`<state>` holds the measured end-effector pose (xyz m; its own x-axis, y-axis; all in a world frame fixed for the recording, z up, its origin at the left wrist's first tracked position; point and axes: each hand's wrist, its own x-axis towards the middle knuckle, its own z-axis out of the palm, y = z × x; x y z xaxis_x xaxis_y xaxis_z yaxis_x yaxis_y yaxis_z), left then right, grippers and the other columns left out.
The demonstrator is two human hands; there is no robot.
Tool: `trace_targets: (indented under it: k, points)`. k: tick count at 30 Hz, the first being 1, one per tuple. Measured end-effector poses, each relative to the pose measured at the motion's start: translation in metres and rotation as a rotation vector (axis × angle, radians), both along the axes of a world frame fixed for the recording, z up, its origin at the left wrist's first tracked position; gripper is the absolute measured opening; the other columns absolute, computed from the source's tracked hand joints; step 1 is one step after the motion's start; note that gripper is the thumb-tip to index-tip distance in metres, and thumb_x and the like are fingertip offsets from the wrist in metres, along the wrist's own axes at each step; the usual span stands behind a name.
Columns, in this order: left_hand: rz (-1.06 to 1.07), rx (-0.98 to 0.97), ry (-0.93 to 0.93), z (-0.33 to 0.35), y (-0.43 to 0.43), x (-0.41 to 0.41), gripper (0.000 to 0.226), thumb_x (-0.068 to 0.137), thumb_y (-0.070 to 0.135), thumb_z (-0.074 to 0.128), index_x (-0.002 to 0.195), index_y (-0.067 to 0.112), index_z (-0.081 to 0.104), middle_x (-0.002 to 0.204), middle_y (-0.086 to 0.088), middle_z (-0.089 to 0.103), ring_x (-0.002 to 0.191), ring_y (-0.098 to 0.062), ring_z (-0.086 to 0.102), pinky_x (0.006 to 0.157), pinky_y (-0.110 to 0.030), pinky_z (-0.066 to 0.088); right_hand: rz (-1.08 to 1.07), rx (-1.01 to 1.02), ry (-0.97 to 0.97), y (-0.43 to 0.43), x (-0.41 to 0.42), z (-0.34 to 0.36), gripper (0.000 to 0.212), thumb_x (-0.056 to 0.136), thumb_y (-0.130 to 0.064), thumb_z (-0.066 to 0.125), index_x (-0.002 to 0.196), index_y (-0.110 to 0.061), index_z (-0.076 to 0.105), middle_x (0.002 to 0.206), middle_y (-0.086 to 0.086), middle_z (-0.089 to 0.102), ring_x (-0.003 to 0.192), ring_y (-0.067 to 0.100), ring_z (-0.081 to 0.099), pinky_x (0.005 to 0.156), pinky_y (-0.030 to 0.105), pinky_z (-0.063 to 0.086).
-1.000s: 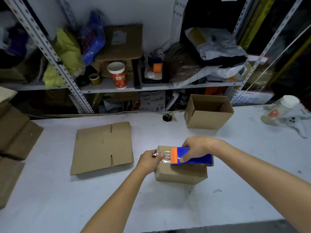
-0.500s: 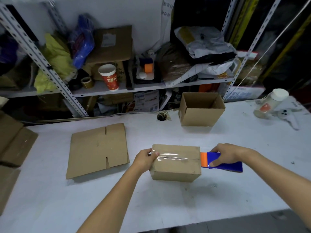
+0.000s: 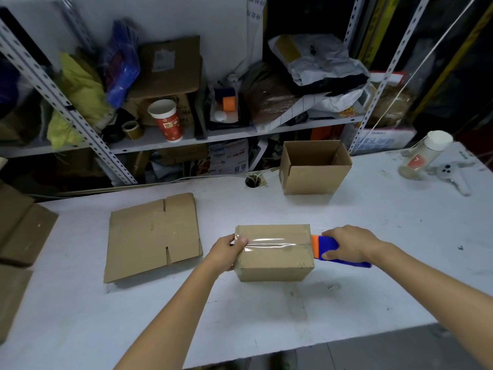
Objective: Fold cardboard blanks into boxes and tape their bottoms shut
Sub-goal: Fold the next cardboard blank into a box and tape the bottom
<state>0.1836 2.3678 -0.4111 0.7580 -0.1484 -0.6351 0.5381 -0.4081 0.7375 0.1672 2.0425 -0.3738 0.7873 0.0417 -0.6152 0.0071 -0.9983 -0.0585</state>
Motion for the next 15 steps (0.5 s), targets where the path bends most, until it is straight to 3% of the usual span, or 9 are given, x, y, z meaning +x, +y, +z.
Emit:
trace_targets:
  k: [2,4,7,10,13,15]
  points:
    - [-0.006,0.021,0.012,0.001,0.000,0.000,0.037,0.101,0.040,0.053,0.131,0.021,0.060,0.107,-0.001,0.068,0.091,-0.014,0.066,0.077,-0.034,0.059,0.007,-0.001,-0.034,0.002,-0.006,-0.010,0.052,0.088,-0.060,0.059,0.131,-0.032,0.055,0.113,-0.007,0.066,0.099,0.016,0.060,0.079,0.031,0.052]
    - [-0.055,0.064,-0.014,0.006,0.001,0.003,0.048,0.100,0.039,0.054,0.145,0.027,0.046,0.124,0.001,0.064,0.106,-0.020,0.064,0.090,-0.041,0.057,-0.034,0.026,-0.043,-0.002,-0.011,-0.018,0.051,0.088,-0.060,0.059,0.132,-0.034,0.054,0.113,-0.007,0.066,0.100,0.017,0.060,0.079,0.032,0.052]
    - [-0.329,0.355,-0.223,0.023,-0.008,0.024,0.071,0.099,0.021,0.053,0.158,0.033,0.017,0.153,0.002,0.038,0.135,-0.025,0.044,0.102,-0.035,0.044,-0.119,0.073,-0.037,-0.012,-0.016,-0.029,0.043,0.087,-0.060,0.060,0.122,-0.035,0.057,0.104,-0.009,0.066,0.093,0.016,0.062,0.072,0.029,0.051]
    - [-0.616,0.591,-0.402,0.034,-0.033,0.044,0.073,0.095,0.021,0.055,0.158,0.031,0.020,0.165,-0.001,0.019,0.151,-0.024,0.019,0.121,-0.046,0.024,-0.207,0.123,-0.045,-0.021,-0.020,-0.036,0.042,0.084,-0.062,0.061,0.118,-0.038,0.057,0.103,-0.010,0.066,0.091,0.015,0.063,0.068,0.028,0.049]
    - [-0.806,0.601,-0.338,0.032,-0.050,0.043,0.073,0.092,0.046,0.062,0.155,0.031,0.029,0.157,0.002,0.038,0.141,-0.024,0.037,0.114,-0.044,0.033,-0.289,0.157,-0.068,-0.027,-0.022,-0.039,0.058,0.085,-0.062,0.062,0.136,-0.037,0.051,0.118,-0.009,0.065,0.096,0.015,0.060,0.073,0.028,0.048]
    - [-0.756,0.600,-0.305,0.031,-0.046,0.043,0.069,0.091,0.053,0.062,0.151,0.029,0.037,0.146,0.003,0.050,0.129,-0.023,0.048,0.106,-0.041,0.042,-0.330,0.186,-0.086,-0.029,-0.022,-0.036,0.063,0.085,-0.062,0.062,0.140,-0.035,0.049,0.119,-0.007,0.065,0.097,0.016,0.060,0.075,0.029,0.049]
